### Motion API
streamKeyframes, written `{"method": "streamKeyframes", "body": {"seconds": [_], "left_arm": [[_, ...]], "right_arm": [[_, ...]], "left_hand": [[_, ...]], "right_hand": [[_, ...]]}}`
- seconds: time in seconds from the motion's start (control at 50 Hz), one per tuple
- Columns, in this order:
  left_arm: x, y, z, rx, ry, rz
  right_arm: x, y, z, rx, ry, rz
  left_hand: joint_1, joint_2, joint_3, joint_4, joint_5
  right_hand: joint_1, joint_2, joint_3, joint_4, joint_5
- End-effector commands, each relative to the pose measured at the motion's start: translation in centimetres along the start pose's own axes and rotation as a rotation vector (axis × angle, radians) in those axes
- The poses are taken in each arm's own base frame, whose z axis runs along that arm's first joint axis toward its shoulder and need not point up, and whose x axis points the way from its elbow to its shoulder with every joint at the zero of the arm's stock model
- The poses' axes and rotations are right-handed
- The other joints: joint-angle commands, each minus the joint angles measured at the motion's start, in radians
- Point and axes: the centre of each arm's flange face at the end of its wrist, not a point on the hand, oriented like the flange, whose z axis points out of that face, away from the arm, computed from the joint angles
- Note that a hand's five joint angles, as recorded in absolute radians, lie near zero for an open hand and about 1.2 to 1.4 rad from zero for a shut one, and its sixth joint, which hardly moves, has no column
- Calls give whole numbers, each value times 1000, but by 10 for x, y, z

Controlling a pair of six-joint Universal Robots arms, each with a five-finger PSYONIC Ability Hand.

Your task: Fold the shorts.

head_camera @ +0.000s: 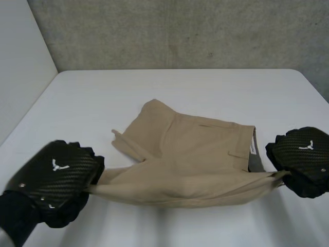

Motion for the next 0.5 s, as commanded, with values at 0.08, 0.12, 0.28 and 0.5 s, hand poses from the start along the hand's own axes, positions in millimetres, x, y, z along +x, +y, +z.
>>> {"method": "streamKeyframes", "body": {"seconds": [0.08,0.12,0.28,0.5], "left_arm": [[-7,-28,-35,110,-45,15],[-7,-28,-35,115,-44,17],[-7,-13,-2,44,-21,3],[-17,-4,103,70,-31,58]], "right_arm": [[-5,-22,-33,56,53,-72],[-5,-24,-35,64,60,-92],[-5,-16,-24,48,22,-109],[8,16,56,-35,-153,-36]], "left_hand": [[267,204,210,201,250],[267,204,210,201,250],[267,204,210,201,250],[267,204,210,201,250]], "right_hand": [[441,222,216,207,253],[441,222,216,207,253],[441,222,216,207,253],[441,222,216,207,253]]}}
